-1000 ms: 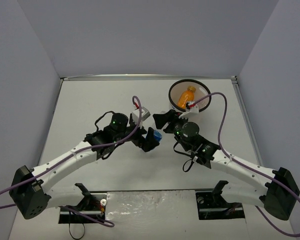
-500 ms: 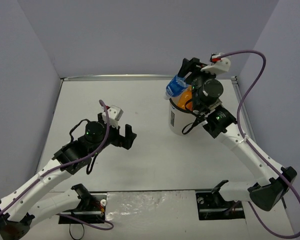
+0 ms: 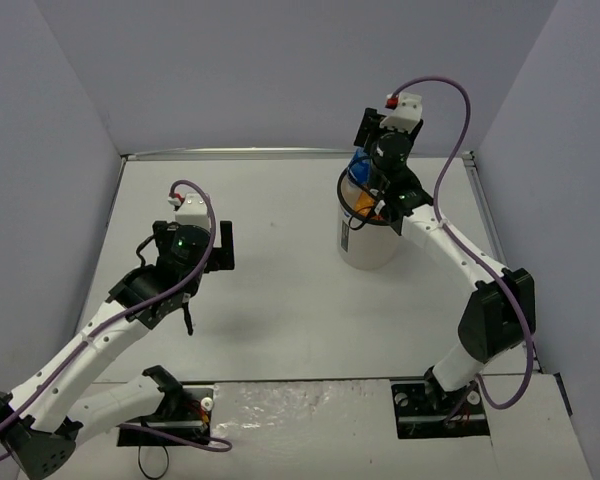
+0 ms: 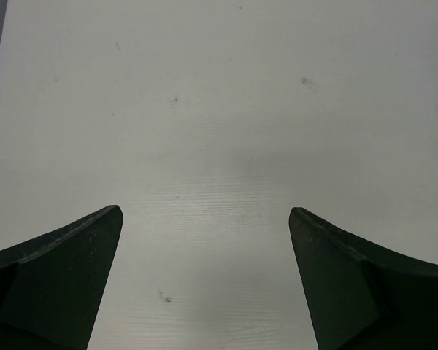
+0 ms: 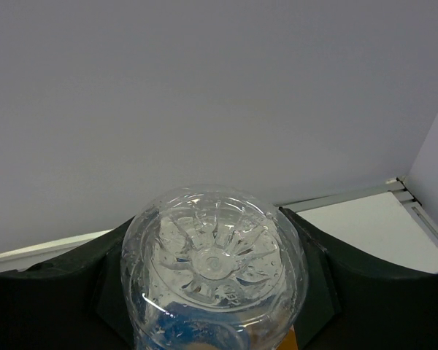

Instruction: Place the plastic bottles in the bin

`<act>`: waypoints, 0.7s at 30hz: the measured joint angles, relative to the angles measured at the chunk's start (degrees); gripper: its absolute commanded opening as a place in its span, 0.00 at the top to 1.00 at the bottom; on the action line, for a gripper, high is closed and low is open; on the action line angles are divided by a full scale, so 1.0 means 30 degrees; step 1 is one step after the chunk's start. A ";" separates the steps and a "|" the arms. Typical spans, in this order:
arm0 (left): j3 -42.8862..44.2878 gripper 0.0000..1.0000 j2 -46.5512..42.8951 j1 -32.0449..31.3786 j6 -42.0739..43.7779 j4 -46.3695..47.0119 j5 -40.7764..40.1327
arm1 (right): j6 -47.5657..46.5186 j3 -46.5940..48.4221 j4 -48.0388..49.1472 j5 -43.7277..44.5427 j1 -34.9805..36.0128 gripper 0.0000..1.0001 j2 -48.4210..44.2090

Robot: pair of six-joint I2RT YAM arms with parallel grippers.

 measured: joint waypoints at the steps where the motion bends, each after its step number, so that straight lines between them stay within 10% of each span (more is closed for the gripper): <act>1: 0.0000 0.03 0.0055 0.0309 -0.0040 -0.0040 0.0070 | -0.0045 -0.0160 0.0185 -0.0040 -0.0025 0.77 0.0170; 6: 0.0000 0.03 0.0114 0.1524 -0.0196 -0.0074 0.0539 | 0.0090 -0.1417 0.1022 -0.0081 -0.0035 0.53 0.0316; 12: 0.0000 0.03 0.0279 0.1640 -0.0251 -0.0064 0.0884 | 0.1068 -0.4556 0.3059 -0.0388 0.0008 0.01 -0.0694; 21: 0.0000 0.03 0.0592 0.1718 -0.1072 -0.0537 0.1197 | 0.1487 -0.4478 0.0511 -0.0343 -0.0026 0.00 -0.2106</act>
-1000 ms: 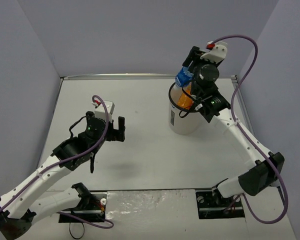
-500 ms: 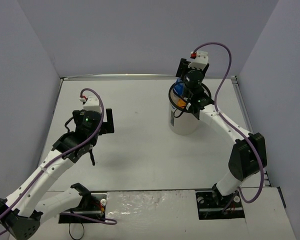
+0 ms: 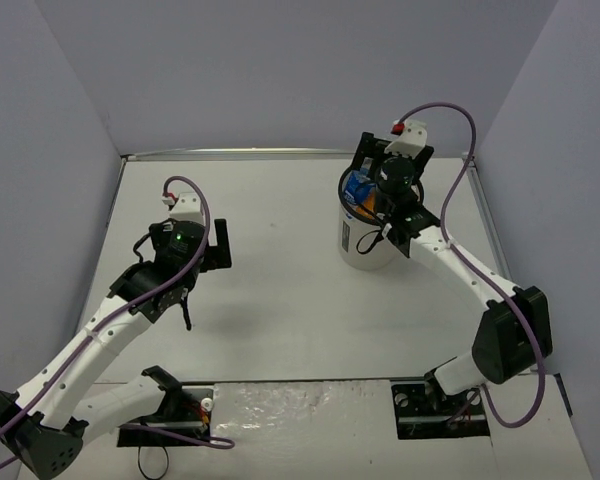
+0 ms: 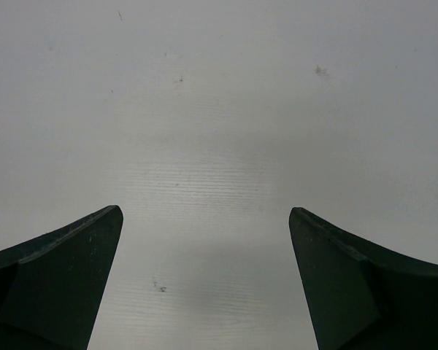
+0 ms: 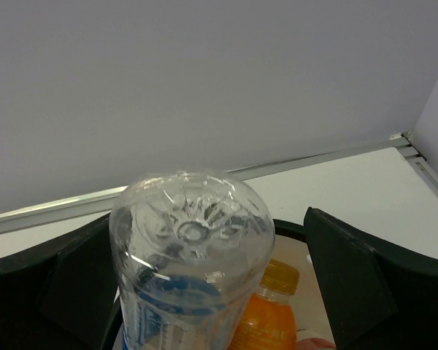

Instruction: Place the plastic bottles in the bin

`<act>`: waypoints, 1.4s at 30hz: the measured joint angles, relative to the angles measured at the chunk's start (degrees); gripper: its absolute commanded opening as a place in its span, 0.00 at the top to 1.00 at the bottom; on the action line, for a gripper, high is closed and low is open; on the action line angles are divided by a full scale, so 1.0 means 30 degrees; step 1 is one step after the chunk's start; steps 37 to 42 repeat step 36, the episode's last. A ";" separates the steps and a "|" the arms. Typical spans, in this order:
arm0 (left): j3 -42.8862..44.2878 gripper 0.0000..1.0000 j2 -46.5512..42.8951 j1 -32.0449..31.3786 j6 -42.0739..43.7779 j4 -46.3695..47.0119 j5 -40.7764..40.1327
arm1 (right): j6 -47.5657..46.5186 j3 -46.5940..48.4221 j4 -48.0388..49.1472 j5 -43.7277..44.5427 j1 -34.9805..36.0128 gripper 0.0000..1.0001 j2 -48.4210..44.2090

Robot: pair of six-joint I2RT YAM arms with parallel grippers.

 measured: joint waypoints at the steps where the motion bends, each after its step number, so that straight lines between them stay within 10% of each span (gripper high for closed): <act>1: 0.0000 0.03 -0.0008 0.0045 -0.0144 -0.0136 -0.0004 | 0.0082 0.0297 -0.0680 0.0115 0.0004 0.00 -0.0342; 13: 0.0000 0.03 -0.0312 0.0329 -0.1379 -0.1085 -0.0388 | 0.2092 0.0994 -0.7212 0.4100 -0.0116 0.00 -0.6956; 27: -0.1226 0.03 -0.0719 0.0899 -0.3668 -0.2508 -0.2854 | 0.6998 -0.7171 -1.3641 0.5542 -0.0118 0.00 -1.5218; 42: -0.2044 0.03 -0.2297 0.1008 -0.4143 -0.2532 -0.3381 | 0.8576 -0.8745 -1.5669 0.4803 -0.0126 0.00 -1.6362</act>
